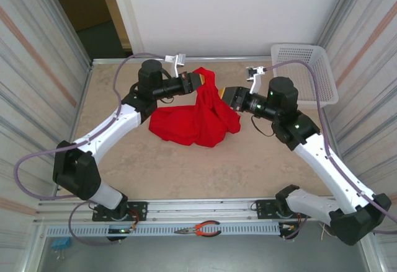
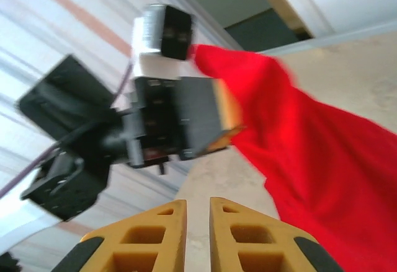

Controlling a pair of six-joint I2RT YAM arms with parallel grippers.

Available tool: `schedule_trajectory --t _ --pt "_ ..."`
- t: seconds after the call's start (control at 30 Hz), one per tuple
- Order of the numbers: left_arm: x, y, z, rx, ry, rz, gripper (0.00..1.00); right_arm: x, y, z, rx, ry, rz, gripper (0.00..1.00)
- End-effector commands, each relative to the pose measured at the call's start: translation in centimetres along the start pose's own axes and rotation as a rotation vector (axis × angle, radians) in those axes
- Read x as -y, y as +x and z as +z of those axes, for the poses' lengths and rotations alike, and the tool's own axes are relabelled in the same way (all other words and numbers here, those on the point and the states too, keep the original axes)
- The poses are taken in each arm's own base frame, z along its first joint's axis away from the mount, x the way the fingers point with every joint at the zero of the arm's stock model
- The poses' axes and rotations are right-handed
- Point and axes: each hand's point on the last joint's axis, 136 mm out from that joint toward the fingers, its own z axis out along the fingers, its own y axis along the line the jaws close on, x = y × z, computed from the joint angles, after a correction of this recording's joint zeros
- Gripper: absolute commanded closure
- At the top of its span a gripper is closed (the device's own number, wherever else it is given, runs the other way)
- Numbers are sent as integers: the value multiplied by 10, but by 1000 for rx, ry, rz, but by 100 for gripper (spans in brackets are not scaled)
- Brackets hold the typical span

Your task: Fold the inside-out t-shirt

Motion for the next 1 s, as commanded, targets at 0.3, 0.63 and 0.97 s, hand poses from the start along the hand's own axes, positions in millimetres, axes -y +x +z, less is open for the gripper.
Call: schedule_trajectory --t 0.3,0.63,0.97 --pt "62 -14 -12 -29 217 -25 100 98 -25 74 26 167 83 97" --pt "86 -10 -12 -100 458 -152 100 138 -17 106 -54 129 233 90" --pt "51 -14 -8 -35 293 -197 100 81 -43 8 107 220 75 59"
